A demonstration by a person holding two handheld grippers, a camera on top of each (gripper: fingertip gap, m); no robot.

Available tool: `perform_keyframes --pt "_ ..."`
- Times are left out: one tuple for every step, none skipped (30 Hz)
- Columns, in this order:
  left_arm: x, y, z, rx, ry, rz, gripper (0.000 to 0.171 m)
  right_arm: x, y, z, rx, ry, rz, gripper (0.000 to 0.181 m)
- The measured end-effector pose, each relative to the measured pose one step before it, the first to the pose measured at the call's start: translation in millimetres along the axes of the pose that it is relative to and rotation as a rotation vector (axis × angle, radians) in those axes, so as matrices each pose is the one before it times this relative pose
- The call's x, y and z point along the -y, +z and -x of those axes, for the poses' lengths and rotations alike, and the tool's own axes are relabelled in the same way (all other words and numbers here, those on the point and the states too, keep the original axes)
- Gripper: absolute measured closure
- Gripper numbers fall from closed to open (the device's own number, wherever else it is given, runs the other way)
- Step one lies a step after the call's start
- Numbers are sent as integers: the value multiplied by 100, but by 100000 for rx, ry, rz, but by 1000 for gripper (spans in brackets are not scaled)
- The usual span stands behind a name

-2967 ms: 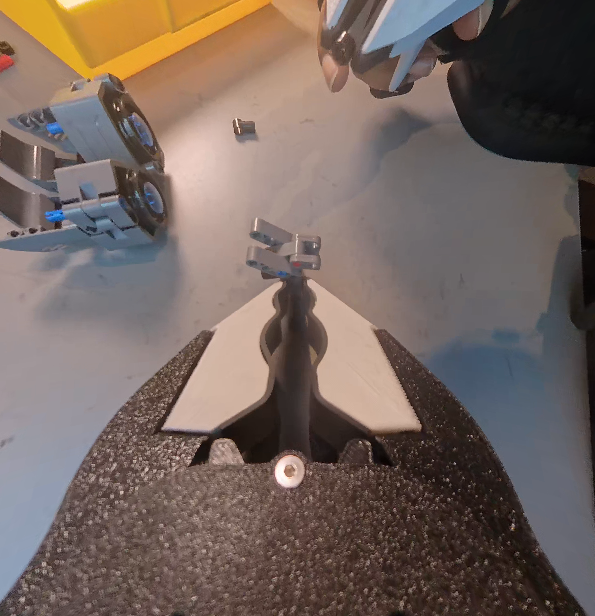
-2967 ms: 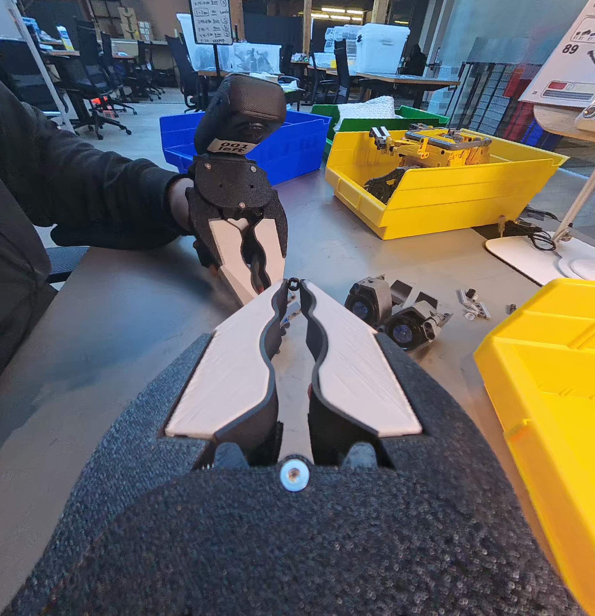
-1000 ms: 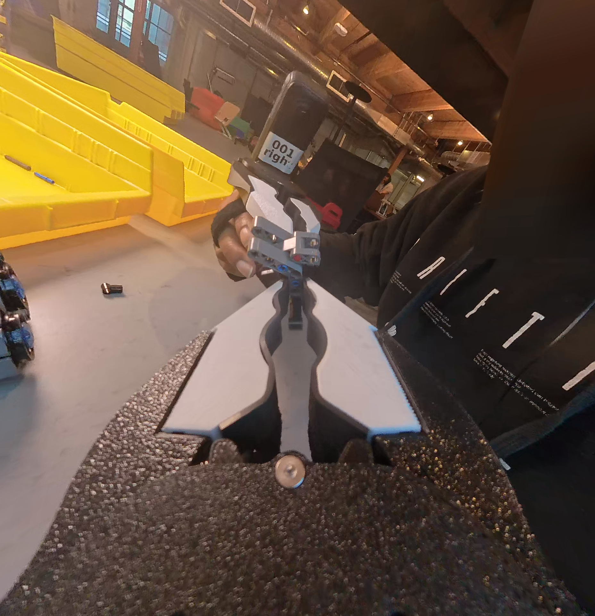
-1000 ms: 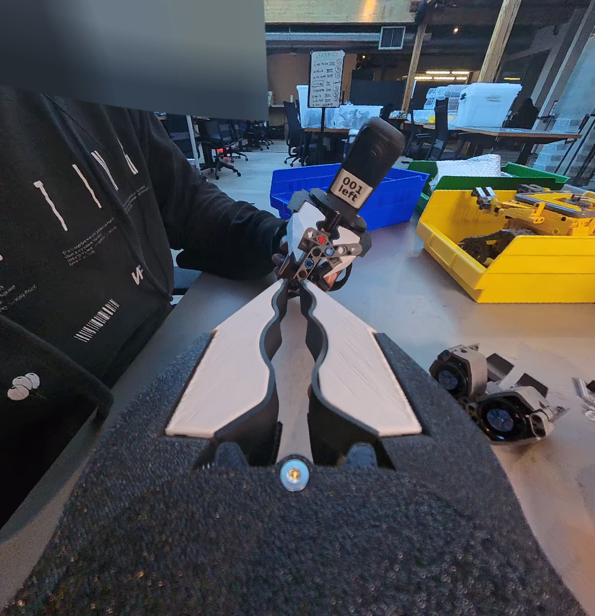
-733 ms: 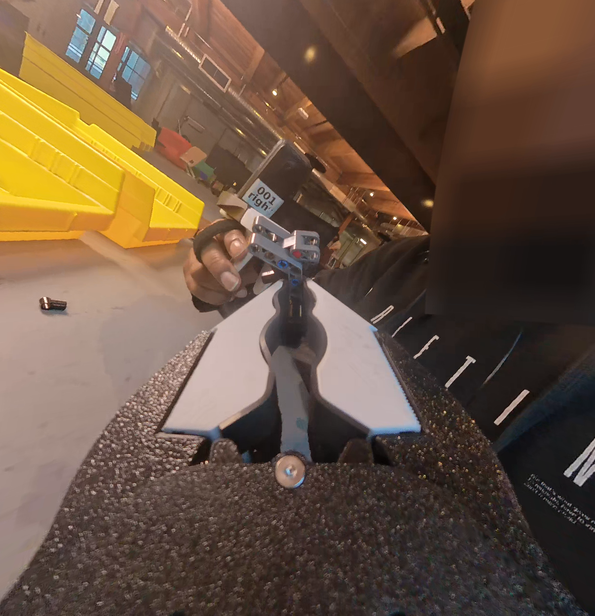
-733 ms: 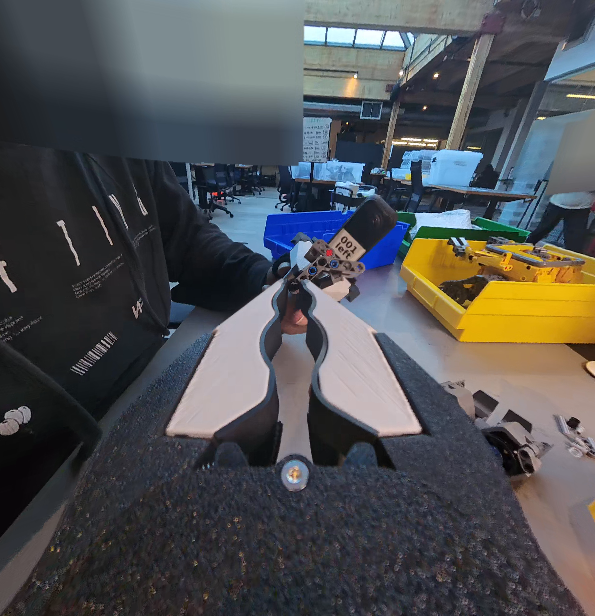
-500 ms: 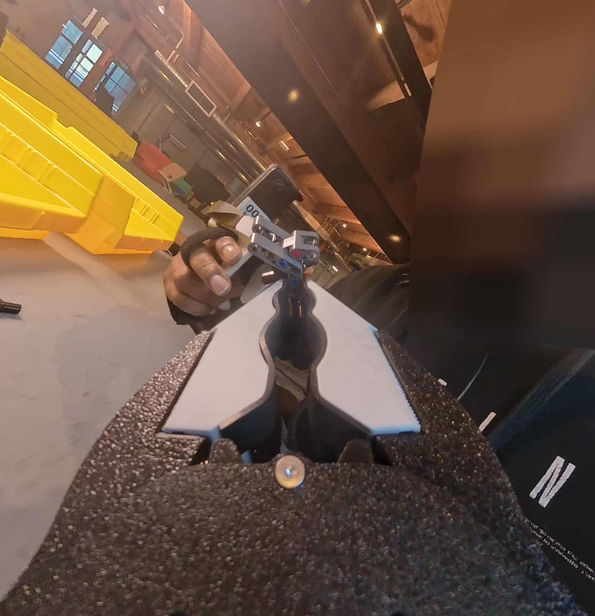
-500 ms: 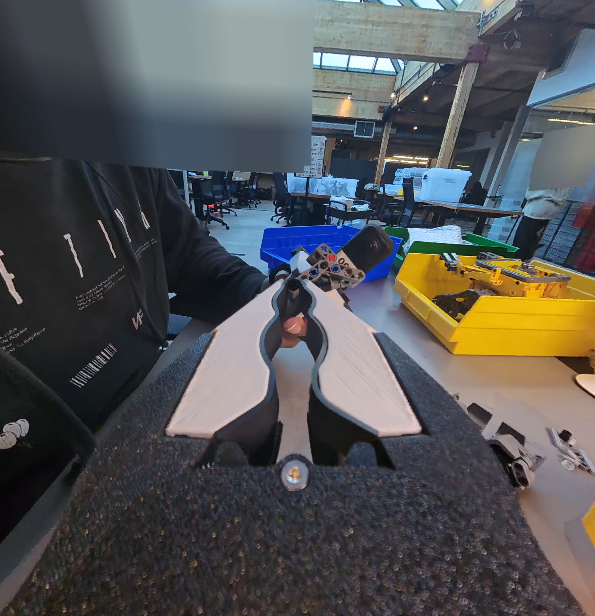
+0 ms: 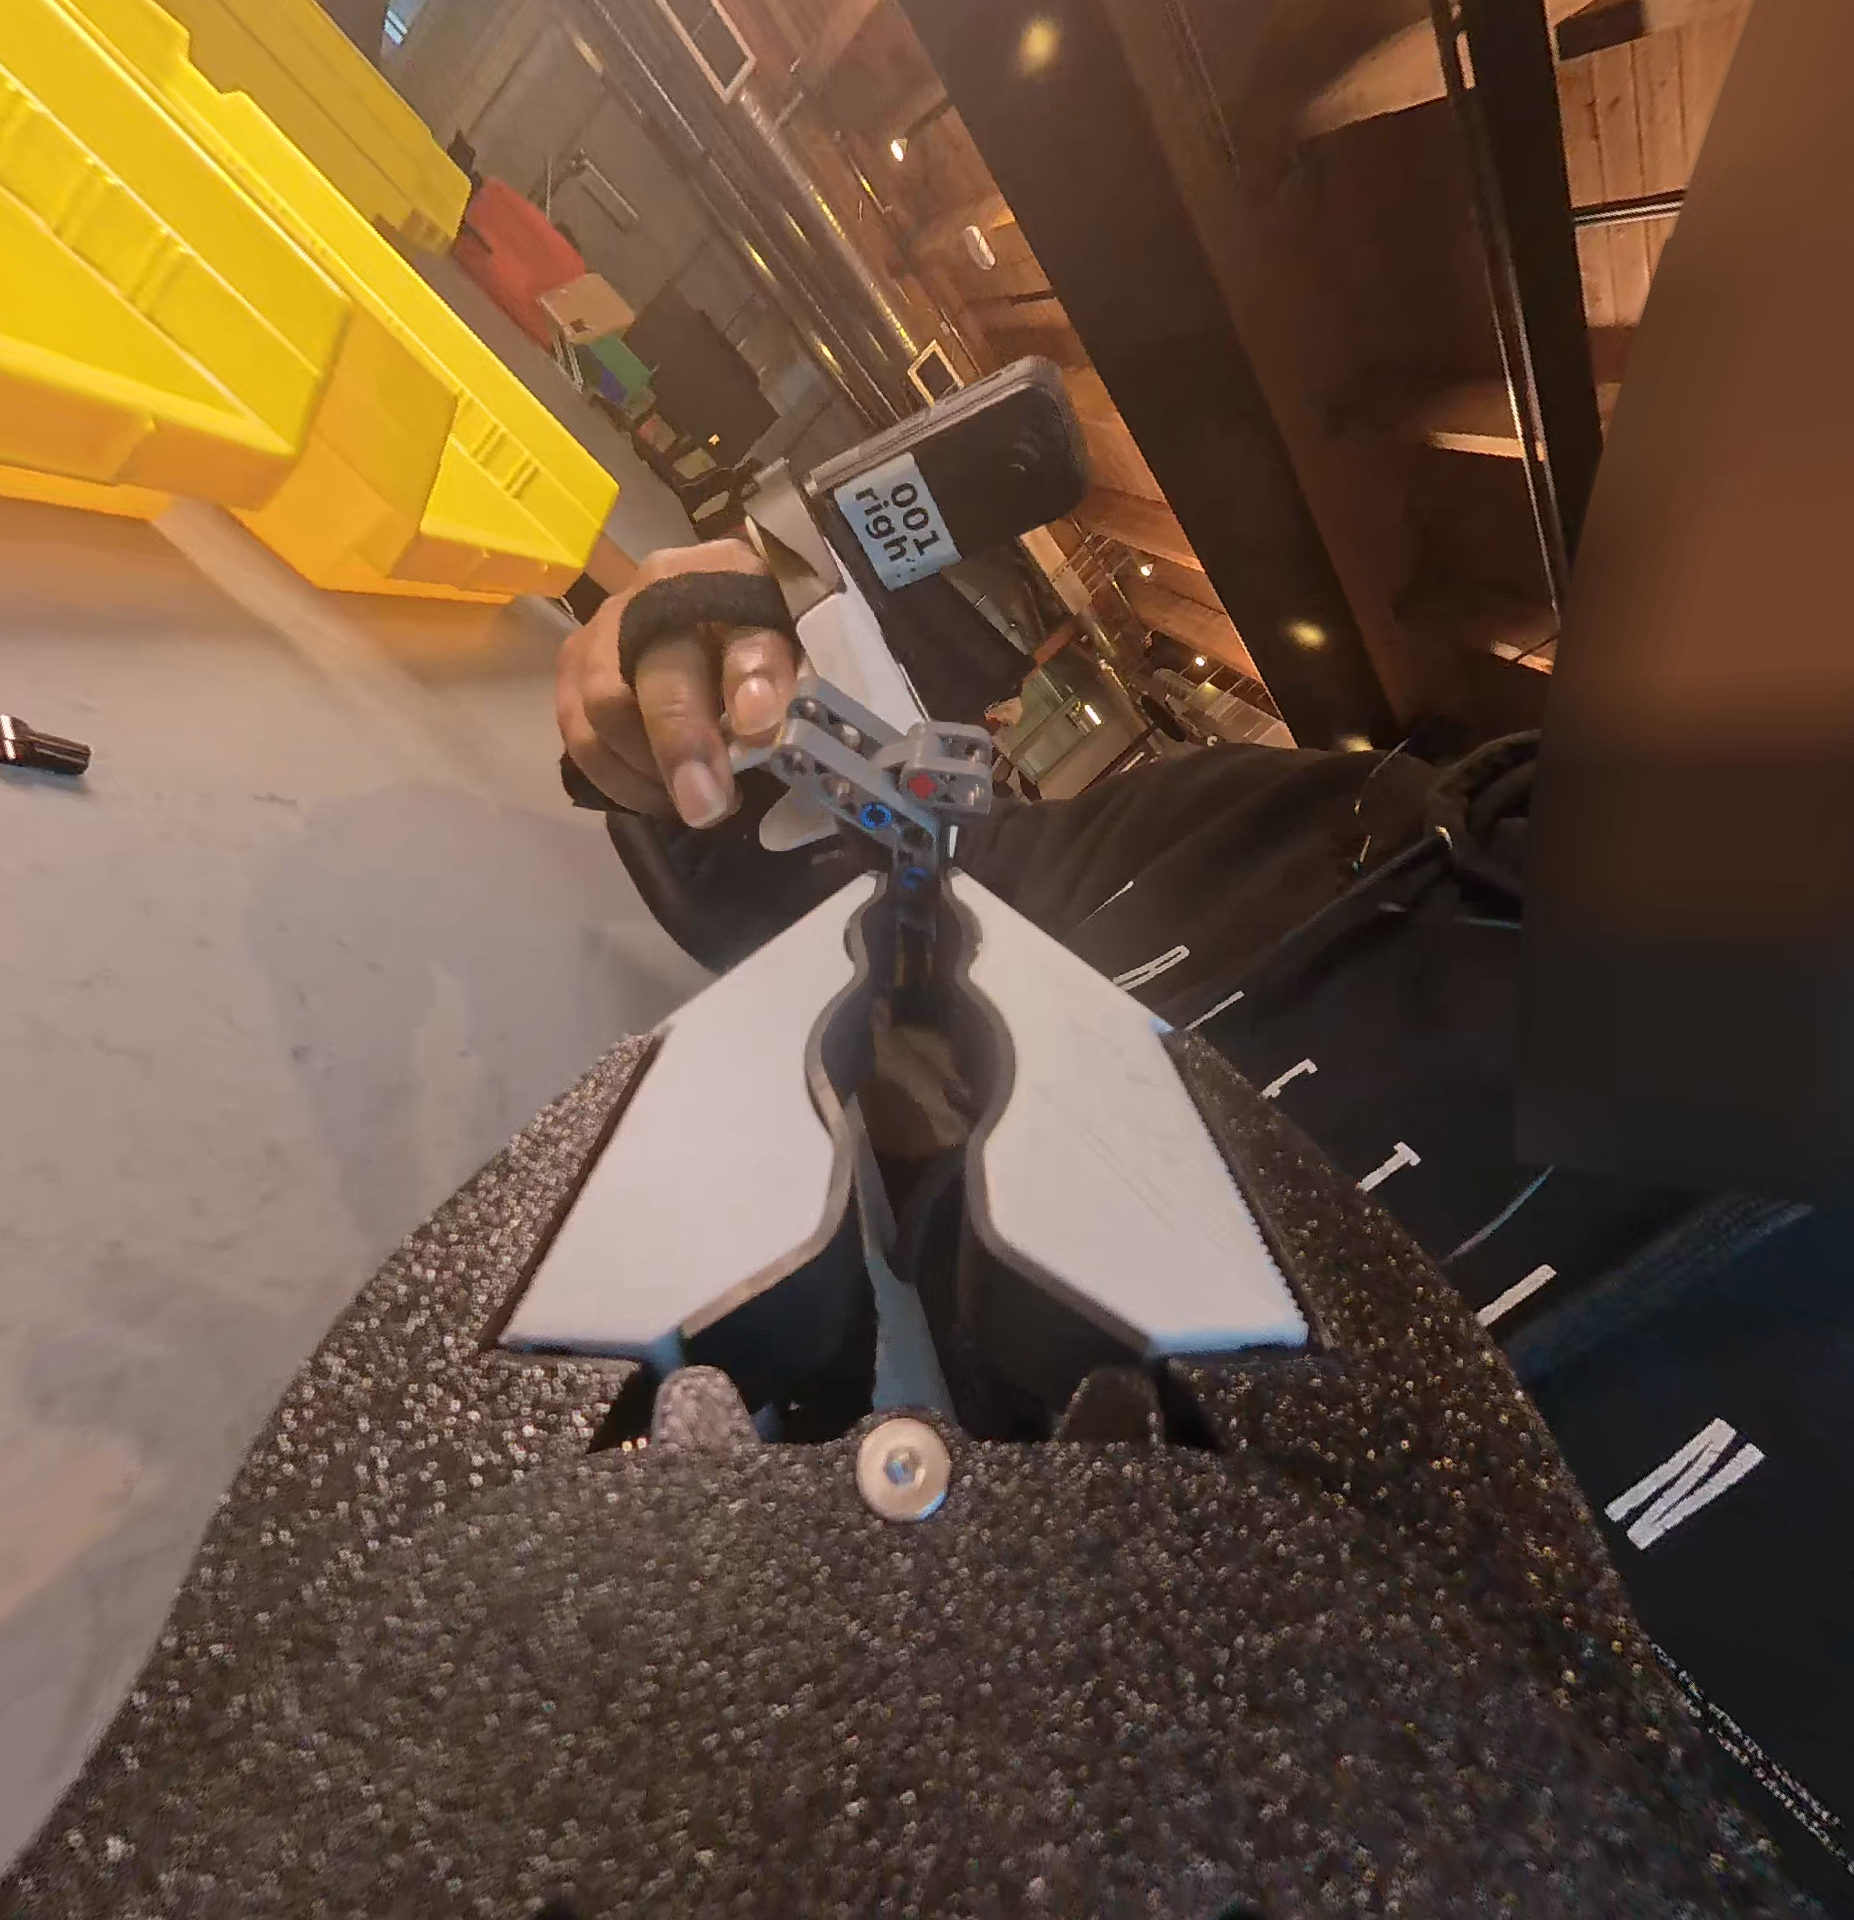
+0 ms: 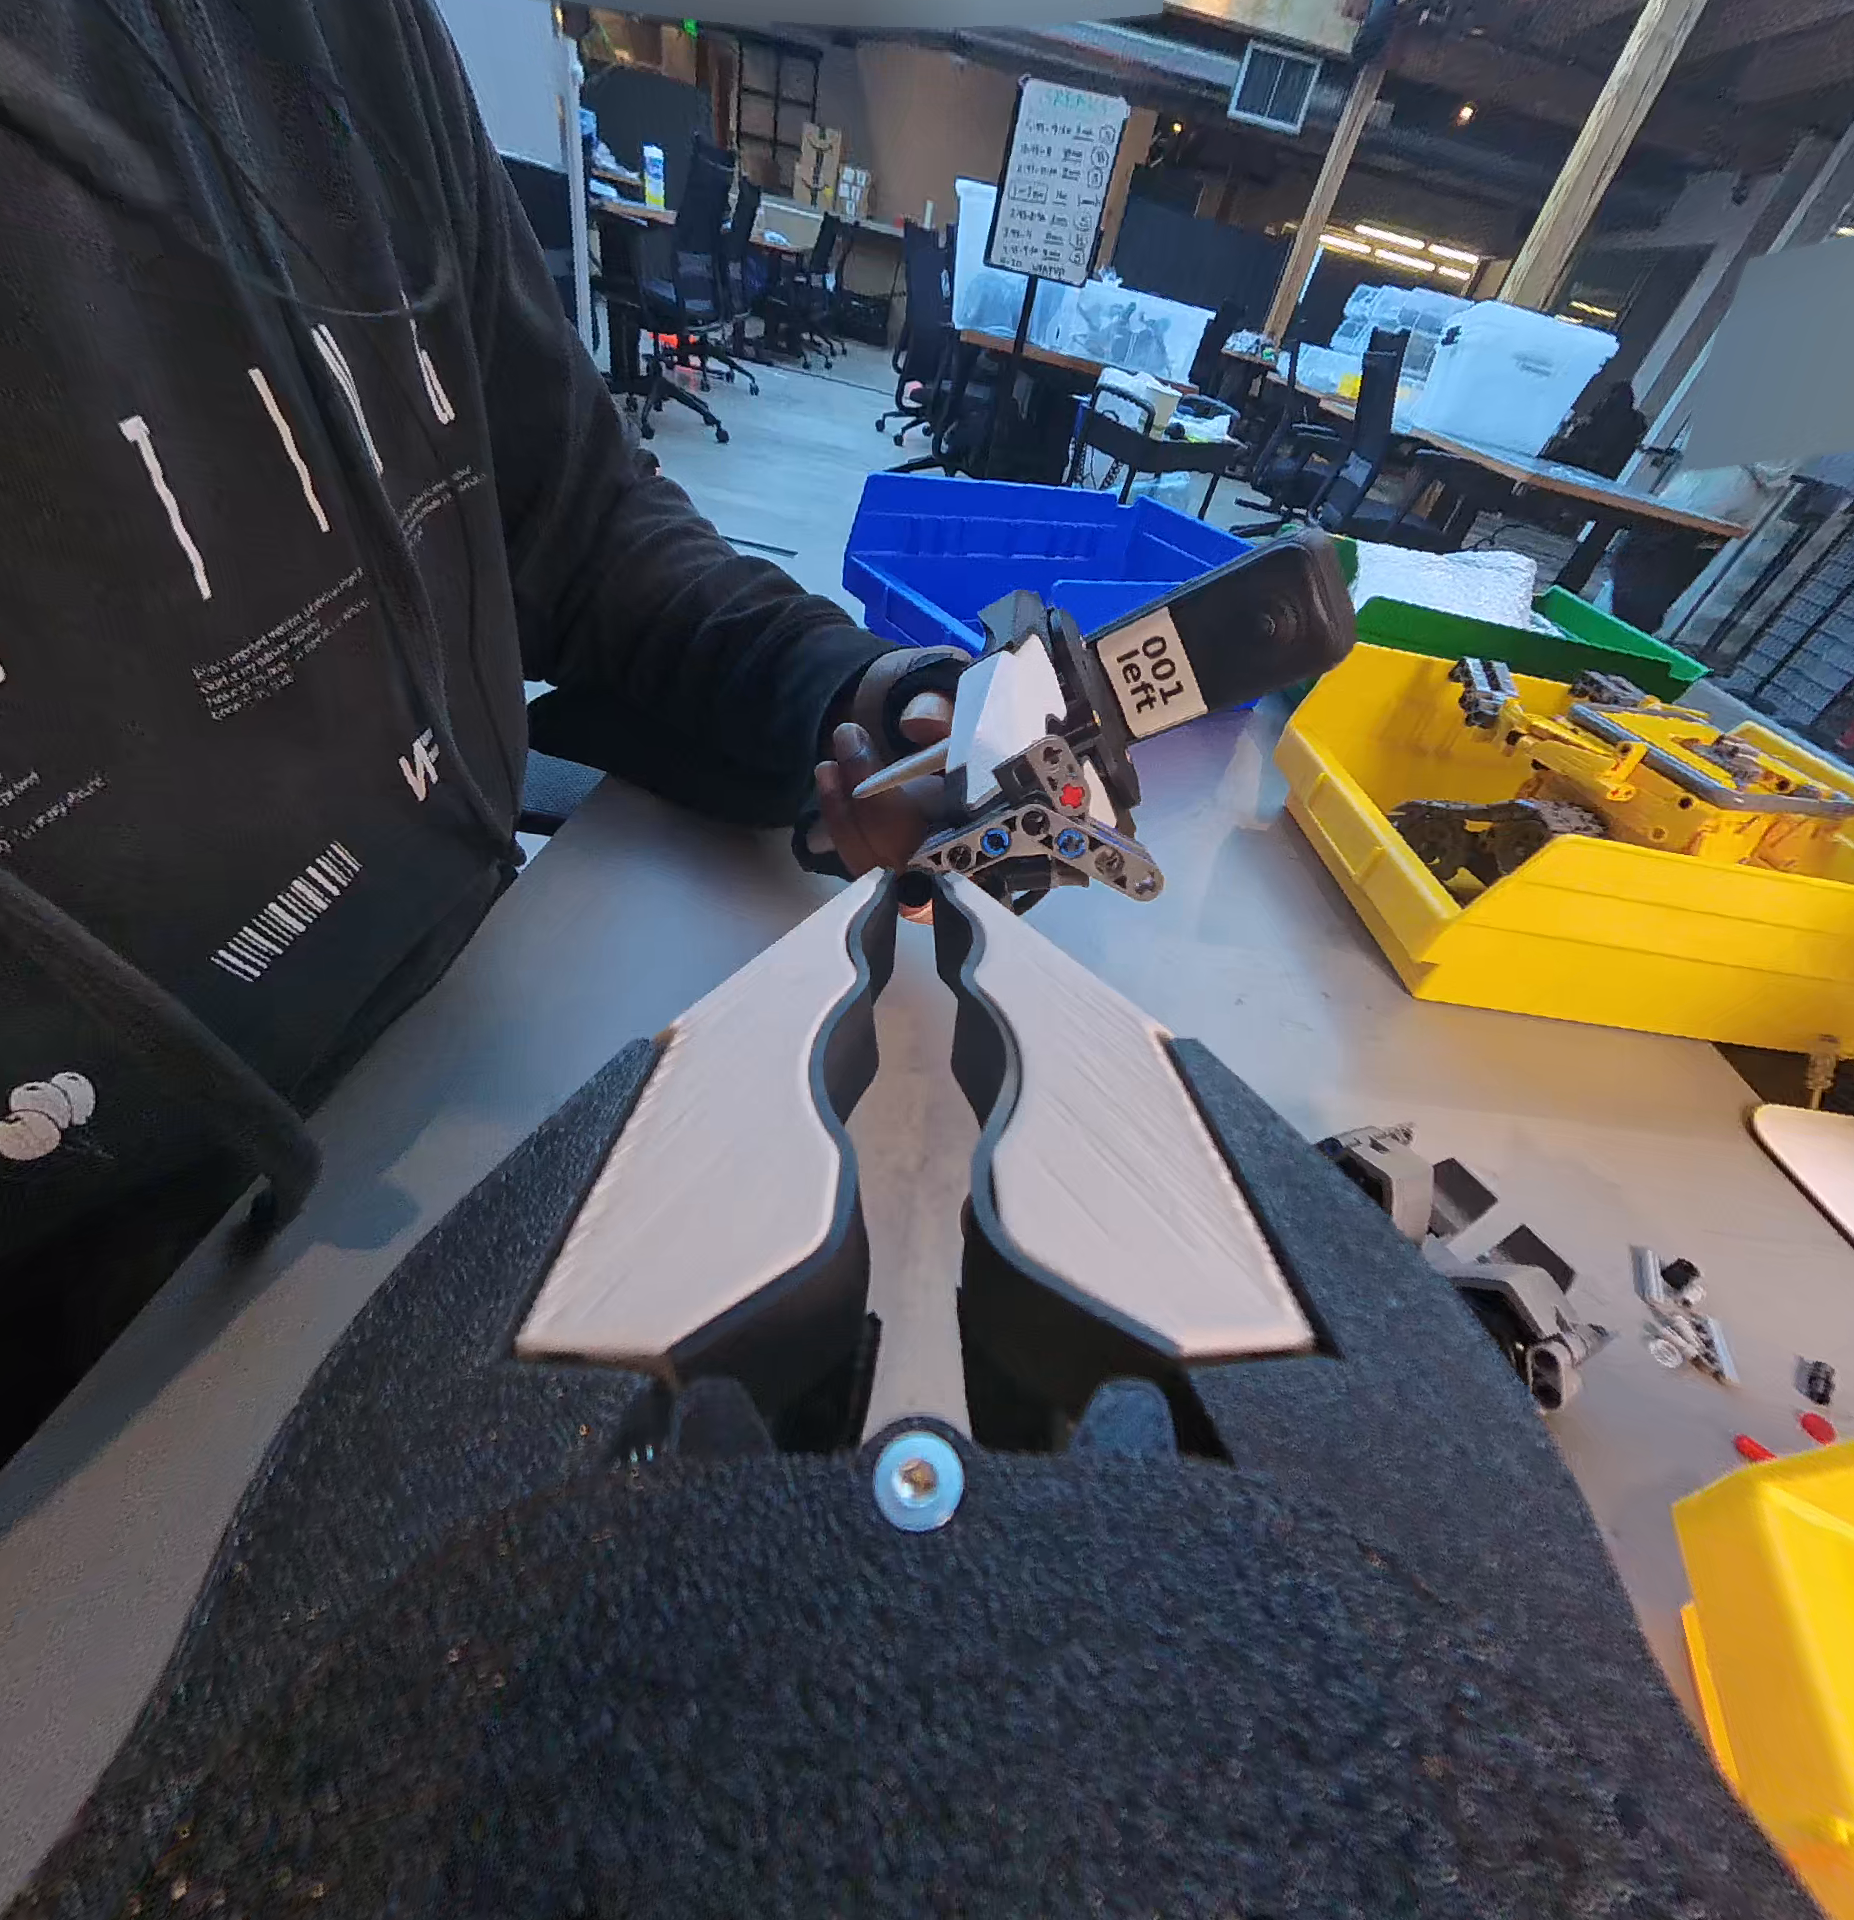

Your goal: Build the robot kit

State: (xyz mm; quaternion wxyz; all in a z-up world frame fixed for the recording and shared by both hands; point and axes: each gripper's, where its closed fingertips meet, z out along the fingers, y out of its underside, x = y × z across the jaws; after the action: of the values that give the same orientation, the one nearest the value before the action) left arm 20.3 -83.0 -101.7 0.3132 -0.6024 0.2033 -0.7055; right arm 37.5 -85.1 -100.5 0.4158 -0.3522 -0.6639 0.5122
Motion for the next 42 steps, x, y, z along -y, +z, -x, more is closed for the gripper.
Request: perform_keyframes --pt "86 43 14 -179 -360 -740 166 -118 133 60 -72 -753 758 175" --pt "79 -32 90 307 -164 -690 166 -194 181 -2 -510 -692 1010 175" --pt "51 -31 81 408 -20 -559 166 -165 238 -26 -599 -452 505 175" --pt "116 -49 -34 -203 -93 -997 166 83 197 -57 -531 420 -1543 175" --pt "301 -136 -119 -609 -417 -1998 166 338 72 -348 -1705 1937 -3282 175" --pt "295 -140 -44 386 545 -1577 166 127 106 -285 -1323 1088 -1593 175" --pt "211 -147 13 1142 1615 -837 166 16 124 -286 -1866 -647 -310 175" --pt "235 -159 12 1022 1803 -1024 166 79 126 -274 -2025 -597 -507 175" --pt "293 -128 -51 435 1833 -1679 165 215 85 -310 -1804 697 -1479 175" --pt "267 -55 -34 345 1568 -1704 165 174 41 -244 -775 1659 -1316 175" --pt "137 -21 13 618 896 -633 166 30 -20 -140 284 1829 -685 175" --pt "46 5 17 640 1150 109 165 20 -46 -117 190 1469 -650 175" --pt "17 -16 -42 264 975 111 165 12 -27 -42 269 1244 -401 175" --pt "-41 -21 -87 -225 414 321 163 -4 -10 2 336 917 -73 175" --pt "-139 -14 -83 -392 103 845 158 14 -24 15 392 794 -115 175" --pt "-179 -23 -2 123 219 1113 157 -1 -51 -23 108 727 2 175" --pt "-195 4 12 377 731 1098 156 24 -87 -8 218 489 -168 175" --pt "-184 47 -15 200 681 1146 156 -63 -78 50 577 557 473 175" --pt "-143 60 51 537 421 1088 155 -84 -45 22 244 139 371 175" --pt "-58 53 96 920 578 724 156 -75 -16 39 388 439 143 175" --pt "-58 51 102 906 505 731 159 -34 -2 25 407 727 -242 175" --pt "-94 30 60 507 338 794 160 16 1 5 334 828 -532 175" --pt "-84 11 85 492 -49 550 161 -48 15 -16 287 857 -71 175" --pt "-91 27 158 676 -353 446 163 -64 -10 -43 54 519 -12 175" --pt "-106 34 133 398 -441 474 162 -88 0 3 323 616 163 175" --pt "-102 54 67 -48 -461 243 161 -67 -11 -1 254 477 97 175" --pt "-69 53 51 -41 -433 187 162 -52 0 3 183 280 75 175" --pt "-70 49 2 -232 -152 220 162 -32 -7 18 269 412 -5 175" --pt "-68 53 -11 -179 47 354 162 -7 3 10 305 499 -257 175" --pt "-44 41 8 54 141 271 162 -41 16 2 241 393 65 175" --pt "-28 18 22 144 44 157 161 -14 19 -36 -22 142 -193 175" --pt "-33 5 7 76 -46 202 161 9 32 -2 230 501 -221 175" --pt "-55 21 0 -87 -187 223 161 64 19 -37 73 448 -543 175" --pt "-35 30 -15 -131 -113 85 162 71 19 -8 108 472 -586 175" --pt "-33 41 -24 -71 35 68 161 16 33 8 269 447 -192 175" --pt "20 7 -21 -22 36 -86 162 9 -4 -52 -263 -85 9 175" --pt "58 -8 -26 67 -29 -300 163 -16 9 -63 -517 -483 263 175" --pt "117 -33 24 538 228 -677 164 3 14 -146 -1116 -535 351 175" --pt "163 -15 66 829 250 -1179 165 46 19 -163 -1167 -470 36 175" --pt "110 19 -14 58 -529 -923 166 23 45 -48 -231 209 117 175" --pt "39 58 28 76 -810 -687 166 -77 90 -103 -510 348 545 175" --pt "65 0 67 86 -420 -896 165 4 21 -179 -919 221 -185 175"
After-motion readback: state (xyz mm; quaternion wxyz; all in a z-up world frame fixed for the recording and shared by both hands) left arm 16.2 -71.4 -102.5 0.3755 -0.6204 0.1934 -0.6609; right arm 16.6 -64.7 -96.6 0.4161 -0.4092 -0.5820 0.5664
